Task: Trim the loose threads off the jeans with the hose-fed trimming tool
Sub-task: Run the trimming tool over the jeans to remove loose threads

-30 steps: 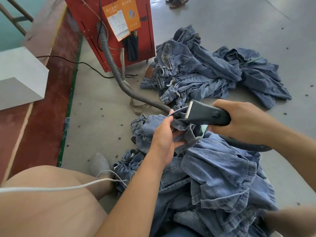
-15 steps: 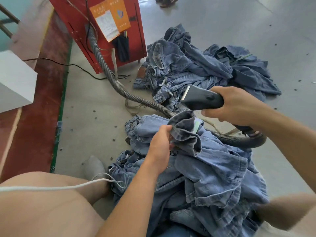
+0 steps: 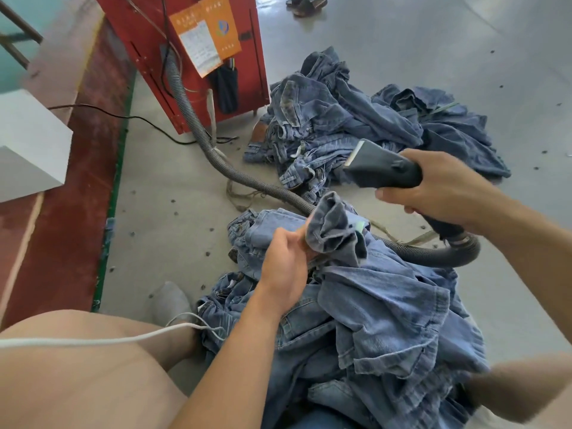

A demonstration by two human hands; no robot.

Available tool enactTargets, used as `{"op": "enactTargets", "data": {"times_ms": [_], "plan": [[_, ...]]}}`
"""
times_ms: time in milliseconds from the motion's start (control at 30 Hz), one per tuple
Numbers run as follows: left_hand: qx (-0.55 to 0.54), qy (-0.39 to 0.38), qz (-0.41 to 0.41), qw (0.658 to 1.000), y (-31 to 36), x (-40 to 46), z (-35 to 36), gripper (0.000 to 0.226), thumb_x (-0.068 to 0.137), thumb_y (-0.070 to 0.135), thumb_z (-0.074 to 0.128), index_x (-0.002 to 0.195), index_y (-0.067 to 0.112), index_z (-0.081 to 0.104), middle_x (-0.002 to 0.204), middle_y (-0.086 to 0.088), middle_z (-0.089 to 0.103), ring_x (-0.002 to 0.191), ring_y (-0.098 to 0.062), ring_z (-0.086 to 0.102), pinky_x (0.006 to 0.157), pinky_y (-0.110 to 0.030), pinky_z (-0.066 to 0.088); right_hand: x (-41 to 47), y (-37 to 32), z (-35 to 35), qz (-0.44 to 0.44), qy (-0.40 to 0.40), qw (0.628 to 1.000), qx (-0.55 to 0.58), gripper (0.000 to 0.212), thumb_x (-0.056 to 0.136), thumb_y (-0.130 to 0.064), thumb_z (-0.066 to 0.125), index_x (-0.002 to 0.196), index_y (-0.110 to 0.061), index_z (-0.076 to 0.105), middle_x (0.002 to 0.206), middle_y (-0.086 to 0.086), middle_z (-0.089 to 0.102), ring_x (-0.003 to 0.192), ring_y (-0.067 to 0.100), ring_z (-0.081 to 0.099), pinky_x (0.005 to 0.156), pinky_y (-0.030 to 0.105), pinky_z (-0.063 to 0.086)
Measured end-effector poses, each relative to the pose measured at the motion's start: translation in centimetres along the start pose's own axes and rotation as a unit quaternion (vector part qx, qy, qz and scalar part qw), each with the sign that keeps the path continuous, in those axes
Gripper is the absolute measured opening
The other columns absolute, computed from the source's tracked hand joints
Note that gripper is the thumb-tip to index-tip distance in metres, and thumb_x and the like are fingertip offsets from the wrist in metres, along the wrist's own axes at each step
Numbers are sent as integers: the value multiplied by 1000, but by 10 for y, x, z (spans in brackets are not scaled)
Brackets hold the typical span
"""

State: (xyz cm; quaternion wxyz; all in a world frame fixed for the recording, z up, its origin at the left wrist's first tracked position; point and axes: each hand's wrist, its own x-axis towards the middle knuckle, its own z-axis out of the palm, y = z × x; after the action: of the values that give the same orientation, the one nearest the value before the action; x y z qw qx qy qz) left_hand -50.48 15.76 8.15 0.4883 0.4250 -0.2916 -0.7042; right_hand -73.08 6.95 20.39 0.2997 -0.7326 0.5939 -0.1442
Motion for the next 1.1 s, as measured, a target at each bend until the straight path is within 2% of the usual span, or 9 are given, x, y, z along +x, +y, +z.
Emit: {"op": "enactTargets", "data": {"times_ms": [67, 133, 267, 367, 600, 833, 1000, 1033, 1100], "plan": [[10, -4, -4, 1000, 0, 3, -9, 39, 105, 6, 37, 137, 3, 59, 133, -10, 69, 123, -20, 64, 102, -30, 53, -2, 4, -7, 3, -10, 1000, 7, 22, 84, -38, 83, 92, -32, 64, 67, -2, 72, 59, 11, 69, 66, 33, 53], [155, 79, 11, 985, -2, 13, -17, 27, 99, 0, 59, 122, 12, 69, 115, 1, 77, 114, -17, 69, 87, -20, 57, -5, 7, -8, 7, -15, 1000, 6, 22, 84, -37, 83, 94, -30, 64, 68, -3, 72, 60, 11, 70, 65, 32, 52], [375, 275, 43, 884, -4, 28, -31, 22, 80, 36, 87, 77, 17, 76, 69, 7, 74, 66, -11, 68, 55, -23, 53, -7, 12, -3, 5, -31, 999, -15, 21, 84, -38, 82, 93, -33, 63, 65, -10, 71, 56, 5, 66, 59, 29, 43], [286, 384, 53, 876, -2, 33, -40, 39, 75, 56, 78, 76, 17, 76, 75, -2, 75, 71, -23, 70, 66, -40, 58, -8, 15, 2, 4, -51, 998, -33, 24, 83, -39, 84, 90, -38, 61, 68, -13, 70, 58, 5, 66, 60, 31, 46], [248, 380, 65, 889, -11, 43, -21, 25, 87, 41, 79, 80, 20, 68, 80, 0, 73, 75, -16, 67, 73, -40, 57, -9, 16, 11, -48, -96, 991, -76, 28, 79, -46, 82, 92, -47, 58, 79, -17, 66, 77, -2, 59, 66, 29, 43], [229, 245, 58, 940, -3, 35, -1, 41, 87, 30, 81, 120, 28, 55, 106, 11, 68, 96, -2, 67, 89, -27, 55, -3, 20, 9, -42, -78, 993, -80, 26, 81, -44, 83, 92, -43, 60, 77, -15, 66, 72, 2, 61, 64, 30, 42], [189, -274, -87, 939, -8, 3, 4, 67, 82, -4, 49, 143, 21, 61, 135, 1, 67, 138, -20, 53, 120, -42, 36, 4, 24, 0, -22, -25, 999, -27, 25, 80, -43, 83, 91, -38, 61, 67, -13, 70, 58, 3, 66, 59, 29, 42], [147, -295, -81, 941, -12, -1, 5, 72, 74, -12, 41, 140, 9, 63, 135, -4, 68, 141, -20, 50, 121, -38, 35, 4, 23, 0, -21, -35, 999, -34, 26, 80, -45, 83, 92, -38, 61, 68, -15, 70, 59, 3, 67, 60, 29, 43], [27, -149, -58, 987, -19, -6, 5, 66, 73, -23, 32, 121, 1, 70, 119, -12, 74, 123, -22, 65, 100, -26, 52, 3, 22, 4, -43, -74, 993, -77, 28, 78, -47, 83, 95, -42, 61, 75, -20, 68, 68, 0, 65, 63, 29, 44]]}}
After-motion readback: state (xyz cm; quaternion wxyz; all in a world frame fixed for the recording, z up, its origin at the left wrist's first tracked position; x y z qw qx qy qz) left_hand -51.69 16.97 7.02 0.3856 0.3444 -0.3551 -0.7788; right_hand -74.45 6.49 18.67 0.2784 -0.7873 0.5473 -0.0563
